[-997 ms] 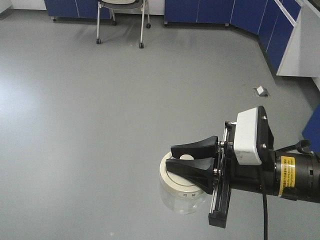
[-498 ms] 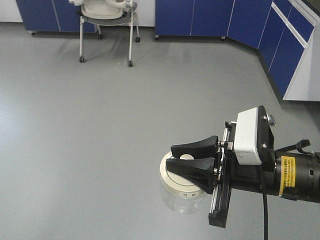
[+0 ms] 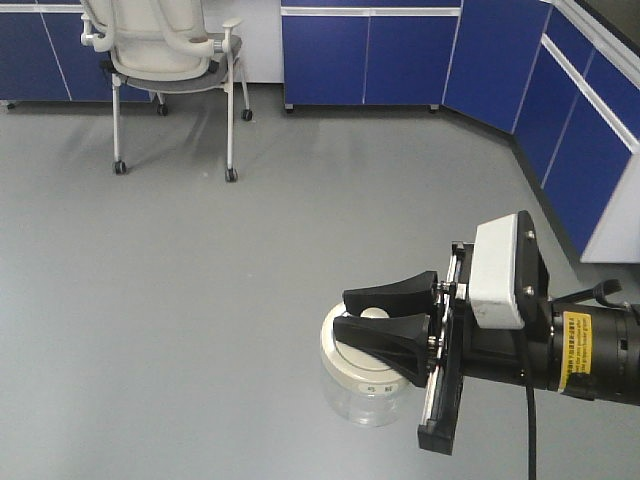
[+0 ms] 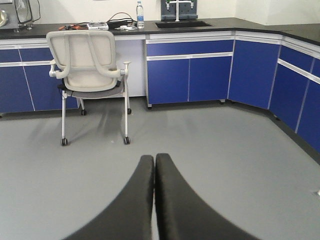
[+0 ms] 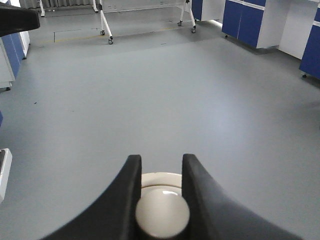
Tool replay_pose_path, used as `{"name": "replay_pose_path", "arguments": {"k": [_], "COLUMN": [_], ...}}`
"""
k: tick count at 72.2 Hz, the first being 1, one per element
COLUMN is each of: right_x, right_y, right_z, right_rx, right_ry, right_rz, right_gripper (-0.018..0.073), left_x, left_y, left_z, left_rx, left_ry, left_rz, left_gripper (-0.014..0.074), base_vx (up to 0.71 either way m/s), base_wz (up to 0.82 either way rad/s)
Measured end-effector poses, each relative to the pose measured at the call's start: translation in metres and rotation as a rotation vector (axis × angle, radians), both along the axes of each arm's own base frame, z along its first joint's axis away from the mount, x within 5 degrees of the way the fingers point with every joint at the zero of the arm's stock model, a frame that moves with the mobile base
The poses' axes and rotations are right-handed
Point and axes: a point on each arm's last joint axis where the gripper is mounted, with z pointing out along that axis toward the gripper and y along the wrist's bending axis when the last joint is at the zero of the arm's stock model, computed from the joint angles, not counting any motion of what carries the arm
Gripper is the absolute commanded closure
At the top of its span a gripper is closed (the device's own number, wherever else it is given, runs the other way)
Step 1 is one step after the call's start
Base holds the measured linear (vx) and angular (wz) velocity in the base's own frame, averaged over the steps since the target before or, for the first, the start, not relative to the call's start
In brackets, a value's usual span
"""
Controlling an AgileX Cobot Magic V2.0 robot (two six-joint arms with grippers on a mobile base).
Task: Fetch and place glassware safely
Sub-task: 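Hold the jar in the right gripper while the base drives to the black bench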
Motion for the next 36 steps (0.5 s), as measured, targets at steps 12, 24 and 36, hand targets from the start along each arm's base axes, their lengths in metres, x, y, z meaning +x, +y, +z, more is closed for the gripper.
{"name": "replay_pose_path", "arguments": {"k": [12,24,36], "right_x": [0.0001,0.0000,0.0001], "right_y": [0.0000,0.0000,0.0000], "right_z": [0.0000,0.0000,0.0000], "right_rx": [0.000,0.001,0.001], "right_ry": [0.000,0.000,0.000], "right_rz": [-0.001,-0.001,-0.001], "right_gripper": [0.0560,0.0560,0.0560], "left_x": [0.0000,0.0000,0.0000], "left_y": [0.0000,0.0000,0.0000], "left_z": [0.0000,0.0000,0.0000], "left_rx": [0.000,0.000,0.000], "left_ry": [0.000,0.000,0.000], "left_rz": [0.000,0.000,0.000], "left_gripper": [0.0603,0.0603,0.0603], "base_vx": [0.66,0.63,0.61], "base_wz": [0.11,0.07,-0.07]}}
